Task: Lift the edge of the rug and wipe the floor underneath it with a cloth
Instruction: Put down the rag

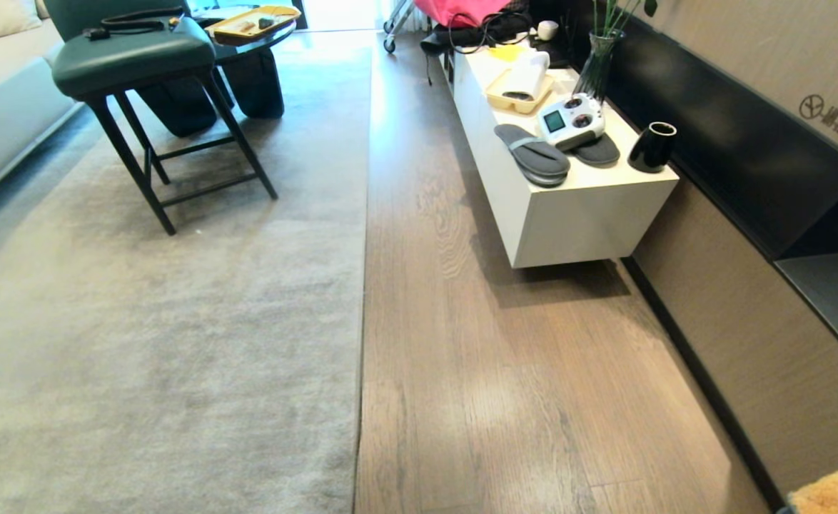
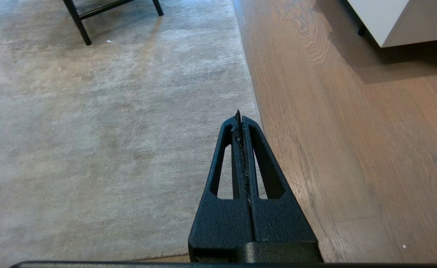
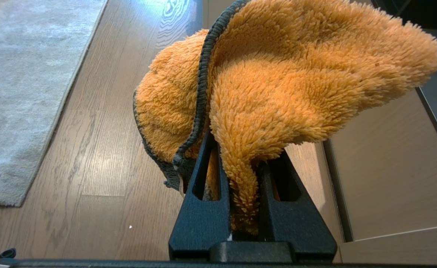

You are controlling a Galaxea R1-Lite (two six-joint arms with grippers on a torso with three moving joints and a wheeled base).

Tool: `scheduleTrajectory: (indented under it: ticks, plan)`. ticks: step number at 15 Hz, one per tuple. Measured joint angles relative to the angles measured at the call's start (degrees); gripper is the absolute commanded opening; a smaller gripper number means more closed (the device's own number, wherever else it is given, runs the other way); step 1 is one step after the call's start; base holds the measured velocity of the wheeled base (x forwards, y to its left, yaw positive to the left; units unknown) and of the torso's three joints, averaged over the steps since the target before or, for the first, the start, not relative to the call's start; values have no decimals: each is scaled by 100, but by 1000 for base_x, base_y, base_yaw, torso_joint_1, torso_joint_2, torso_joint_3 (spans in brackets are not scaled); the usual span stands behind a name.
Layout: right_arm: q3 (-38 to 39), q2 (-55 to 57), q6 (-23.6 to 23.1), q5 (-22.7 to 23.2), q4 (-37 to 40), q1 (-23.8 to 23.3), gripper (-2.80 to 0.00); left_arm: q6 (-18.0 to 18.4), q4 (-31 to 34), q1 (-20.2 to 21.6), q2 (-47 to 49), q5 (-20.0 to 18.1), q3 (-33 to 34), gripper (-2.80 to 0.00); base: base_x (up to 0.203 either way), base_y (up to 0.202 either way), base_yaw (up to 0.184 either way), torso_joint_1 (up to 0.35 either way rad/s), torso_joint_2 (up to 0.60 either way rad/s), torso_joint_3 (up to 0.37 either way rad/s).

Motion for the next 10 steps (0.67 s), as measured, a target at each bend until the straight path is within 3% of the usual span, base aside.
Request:
scheduleTrajectory:
  ticks: [8,10]
  plan:
    - [0,0,-1,0,-1,-2,-280,-4,-1,0,0,5,0,-280,0,0,0,0,0,0]
    - [0,0,-1,0,0,-2,-280,0,0,0,0,6,0,-280,140,0,1,-1,2,0]
